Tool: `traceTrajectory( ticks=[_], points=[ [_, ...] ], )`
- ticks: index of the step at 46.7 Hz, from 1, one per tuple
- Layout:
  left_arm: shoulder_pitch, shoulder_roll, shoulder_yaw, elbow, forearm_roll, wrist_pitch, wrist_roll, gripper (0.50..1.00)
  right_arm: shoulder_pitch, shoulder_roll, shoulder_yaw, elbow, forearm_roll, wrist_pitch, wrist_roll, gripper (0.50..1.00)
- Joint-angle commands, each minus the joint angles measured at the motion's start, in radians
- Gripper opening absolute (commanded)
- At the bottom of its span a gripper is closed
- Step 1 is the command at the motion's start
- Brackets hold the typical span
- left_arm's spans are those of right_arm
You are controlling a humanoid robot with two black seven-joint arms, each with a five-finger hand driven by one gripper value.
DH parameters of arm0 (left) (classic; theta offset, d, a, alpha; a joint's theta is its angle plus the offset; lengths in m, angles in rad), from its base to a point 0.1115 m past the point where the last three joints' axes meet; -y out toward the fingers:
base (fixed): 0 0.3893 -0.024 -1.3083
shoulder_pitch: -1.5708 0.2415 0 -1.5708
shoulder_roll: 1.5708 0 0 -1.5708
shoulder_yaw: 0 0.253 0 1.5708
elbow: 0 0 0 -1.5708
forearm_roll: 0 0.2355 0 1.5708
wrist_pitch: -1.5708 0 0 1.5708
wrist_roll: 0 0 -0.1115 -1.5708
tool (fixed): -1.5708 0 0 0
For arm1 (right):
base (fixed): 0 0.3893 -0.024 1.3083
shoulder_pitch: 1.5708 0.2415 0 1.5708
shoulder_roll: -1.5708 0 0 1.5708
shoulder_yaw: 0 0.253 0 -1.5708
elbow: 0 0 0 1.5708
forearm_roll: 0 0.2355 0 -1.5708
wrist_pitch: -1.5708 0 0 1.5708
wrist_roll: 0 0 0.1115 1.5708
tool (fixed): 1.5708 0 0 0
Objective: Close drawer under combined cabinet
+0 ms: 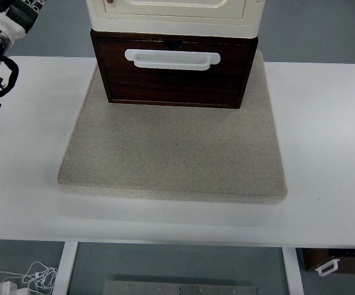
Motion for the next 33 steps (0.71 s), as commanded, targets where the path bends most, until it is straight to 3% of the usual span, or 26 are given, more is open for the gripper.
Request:
traceTrajectory(
  ticks=[1,33],
  points=[
    [-0.002,-0.025,0.001,-0.003,0.003,0.031,-0.008,1.0,0.0,0.0,0.001,0.0,0.0,0.0,0.0,0.952],
    [-0.005,-0.095,-0.003,0.003,0.003,0.032,-0.031,1.0,0.0,0.0,0.0,-0.002,0.0,-0.002,0.0,0.952]
  ],
)
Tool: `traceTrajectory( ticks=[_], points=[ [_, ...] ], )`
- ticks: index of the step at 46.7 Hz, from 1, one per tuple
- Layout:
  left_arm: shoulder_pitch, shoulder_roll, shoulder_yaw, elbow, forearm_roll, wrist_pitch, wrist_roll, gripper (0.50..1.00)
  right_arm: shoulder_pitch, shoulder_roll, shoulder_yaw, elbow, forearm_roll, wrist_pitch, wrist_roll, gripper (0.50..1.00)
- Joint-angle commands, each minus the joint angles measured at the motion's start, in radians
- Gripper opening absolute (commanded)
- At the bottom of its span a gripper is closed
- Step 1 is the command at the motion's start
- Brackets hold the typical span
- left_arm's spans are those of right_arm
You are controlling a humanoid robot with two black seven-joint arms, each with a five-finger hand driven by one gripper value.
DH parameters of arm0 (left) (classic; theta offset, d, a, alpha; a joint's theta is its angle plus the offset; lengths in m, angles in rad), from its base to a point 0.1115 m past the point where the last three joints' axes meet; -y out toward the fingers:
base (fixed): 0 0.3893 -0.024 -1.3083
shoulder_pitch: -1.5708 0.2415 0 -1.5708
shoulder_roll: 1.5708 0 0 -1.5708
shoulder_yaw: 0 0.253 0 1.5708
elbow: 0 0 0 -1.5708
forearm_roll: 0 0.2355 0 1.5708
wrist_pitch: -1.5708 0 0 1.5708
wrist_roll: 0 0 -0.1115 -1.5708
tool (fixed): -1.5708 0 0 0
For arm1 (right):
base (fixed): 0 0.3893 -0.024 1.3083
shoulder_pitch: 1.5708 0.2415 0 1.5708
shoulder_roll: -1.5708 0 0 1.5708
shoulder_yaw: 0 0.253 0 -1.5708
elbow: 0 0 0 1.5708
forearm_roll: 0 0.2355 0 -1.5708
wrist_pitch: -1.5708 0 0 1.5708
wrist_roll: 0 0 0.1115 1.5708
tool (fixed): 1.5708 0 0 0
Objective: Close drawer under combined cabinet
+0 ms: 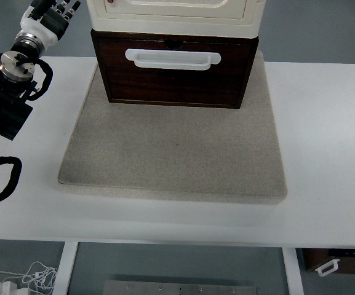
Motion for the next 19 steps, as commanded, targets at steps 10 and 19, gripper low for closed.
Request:
traceTrajectory(
  ticks=[10,19],
  points=[
    [0.014,0.0,-0.002,0.002,-0.001,-0.003,-0.002,1.0,0.0,0.0,0.003,0.001,0.0,0.002,0.0,0.952],
    [0.02,0.002,0.0,0.01,-0.001,-0.009,-0.002,1.0,0.0,0.0,0.003,0.001,0.0,0.002,-0.001,0.952]
  ],
)
